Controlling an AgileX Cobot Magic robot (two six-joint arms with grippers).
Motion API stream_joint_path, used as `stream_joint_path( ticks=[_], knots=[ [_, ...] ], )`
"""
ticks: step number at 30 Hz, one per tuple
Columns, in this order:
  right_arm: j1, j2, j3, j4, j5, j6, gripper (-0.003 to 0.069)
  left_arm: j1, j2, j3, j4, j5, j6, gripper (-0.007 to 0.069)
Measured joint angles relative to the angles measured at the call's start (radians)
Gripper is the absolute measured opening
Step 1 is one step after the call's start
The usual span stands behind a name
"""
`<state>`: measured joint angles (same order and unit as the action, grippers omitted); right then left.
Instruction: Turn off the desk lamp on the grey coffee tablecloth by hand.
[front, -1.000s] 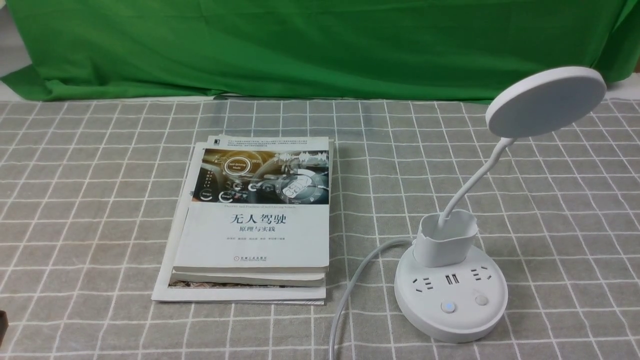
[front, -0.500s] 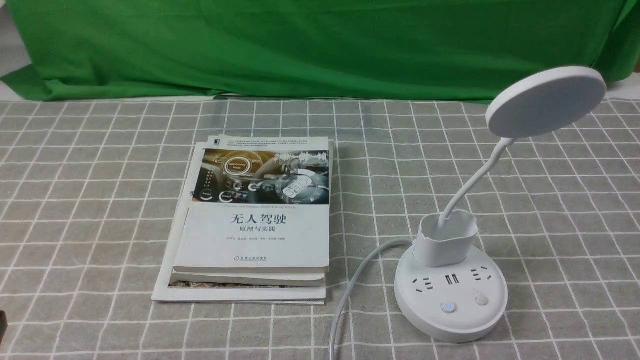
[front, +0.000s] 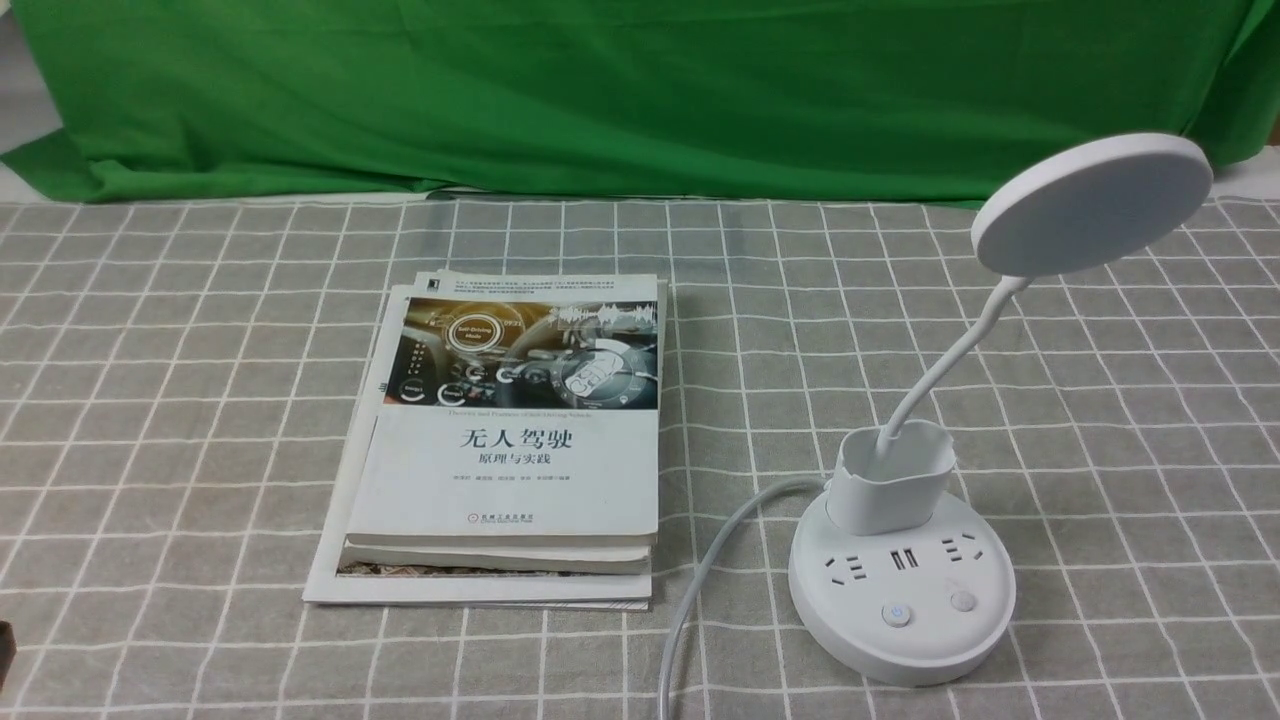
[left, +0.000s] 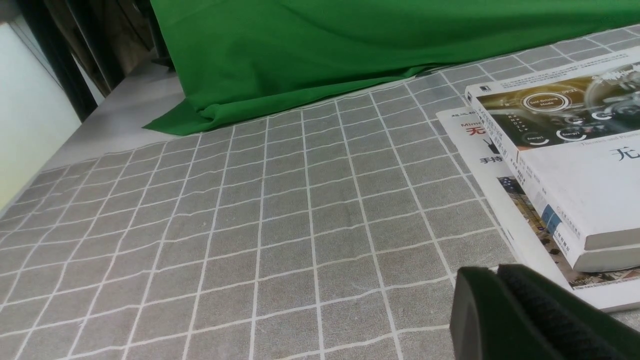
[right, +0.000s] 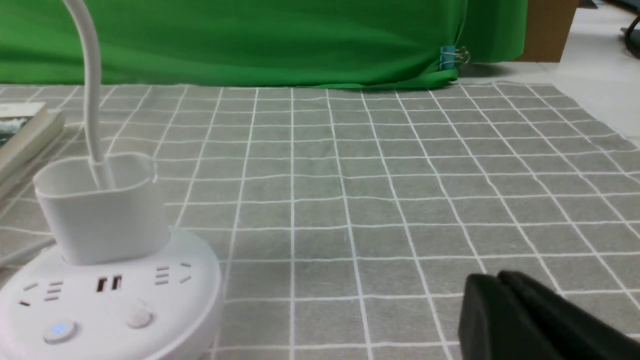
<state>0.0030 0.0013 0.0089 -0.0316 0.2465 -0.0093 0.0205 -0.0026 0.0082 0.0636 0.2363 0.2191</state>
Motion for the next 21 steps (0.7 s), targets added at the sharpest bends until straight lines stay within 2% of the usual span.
stream_joint_path(
  ticks=[21],
  knots=[
    [0.000,0.000,0.000,0.000,0.003,-0.010,0.0055,0.000,0.000,0.000,0.000,0.000,0.000,0.0020]
  ],
)
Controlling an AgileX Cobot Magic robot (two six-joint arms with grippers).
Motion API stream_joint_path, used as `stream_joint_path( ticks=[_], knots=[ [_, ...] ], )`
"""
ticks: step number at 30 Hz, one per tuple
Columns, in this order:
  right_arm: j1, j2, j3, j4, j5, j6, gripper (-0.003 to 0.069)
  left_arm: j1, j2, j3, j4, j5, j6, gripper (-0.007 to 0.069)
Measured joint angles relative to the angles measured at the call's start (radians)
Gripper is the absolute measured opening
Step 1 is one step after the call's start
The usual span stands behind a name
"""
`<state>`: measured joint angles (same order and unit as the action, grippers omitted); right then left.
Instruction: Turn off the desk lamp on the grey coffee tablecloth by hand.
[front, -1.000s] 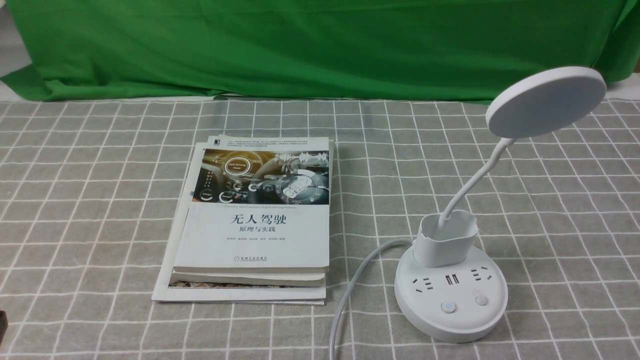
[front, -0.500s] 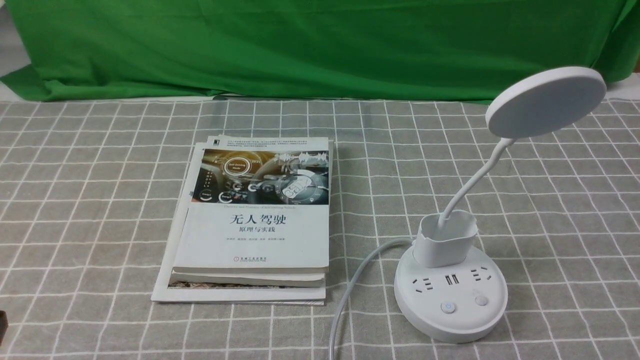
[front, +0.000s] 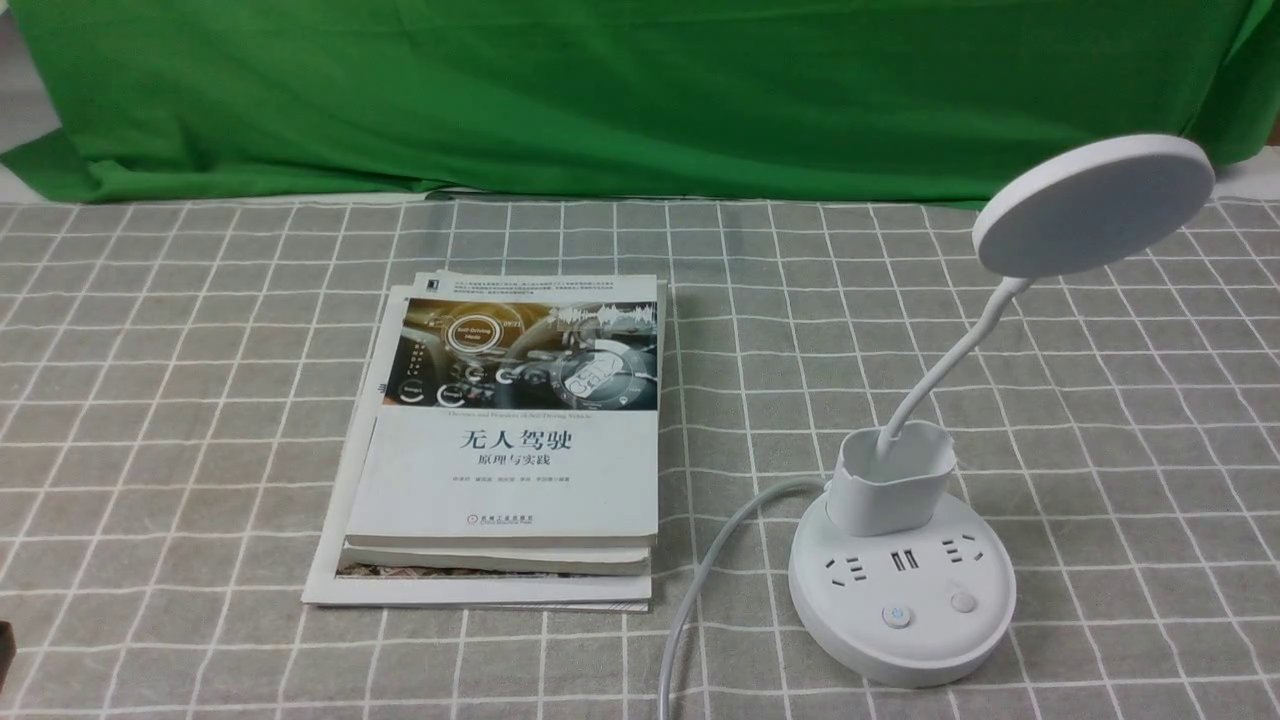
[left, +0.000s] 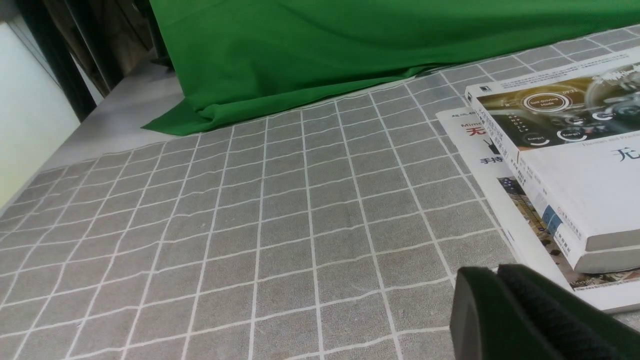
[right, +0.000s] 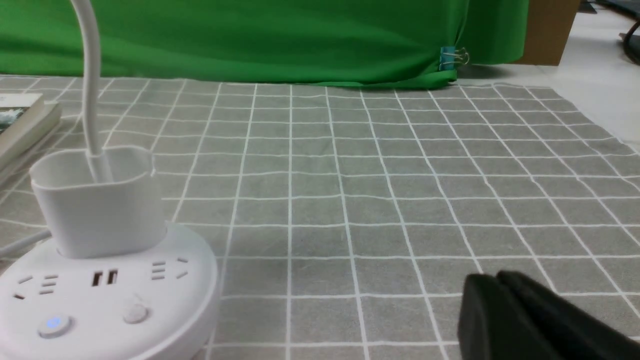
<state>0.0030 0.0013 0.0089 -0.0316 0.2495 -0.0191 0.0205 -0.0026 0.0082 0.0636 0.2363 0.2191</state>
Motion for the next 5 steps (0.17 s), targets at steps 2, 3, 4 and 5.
stream_joint_path(
  ticks=[2,3,4,5],
  knots=[
    [0.000,0.000,0.000,0.000,0.000,0.000,0.0055,0.000,0.000,0.000,0.000,0.000,0.000,0.0020],
    [0.000,0.000,0.000,0.000,0.000,0.000,0.0055,0.000,0.000,0.000,0.000,0.000,0.000,0.0020],
    [0.000,0.000,0.000,0.000,0.000,0.000,0.0055,0.000,0.000,0.000,0.000,0.000,0.000,0.0020],
    [0.000,0.000,0.000,0.000,0.000,0.000,0.0055,0.000,0.000,0.000,0.000,0.000,0.000,0.0020]
  ],
)
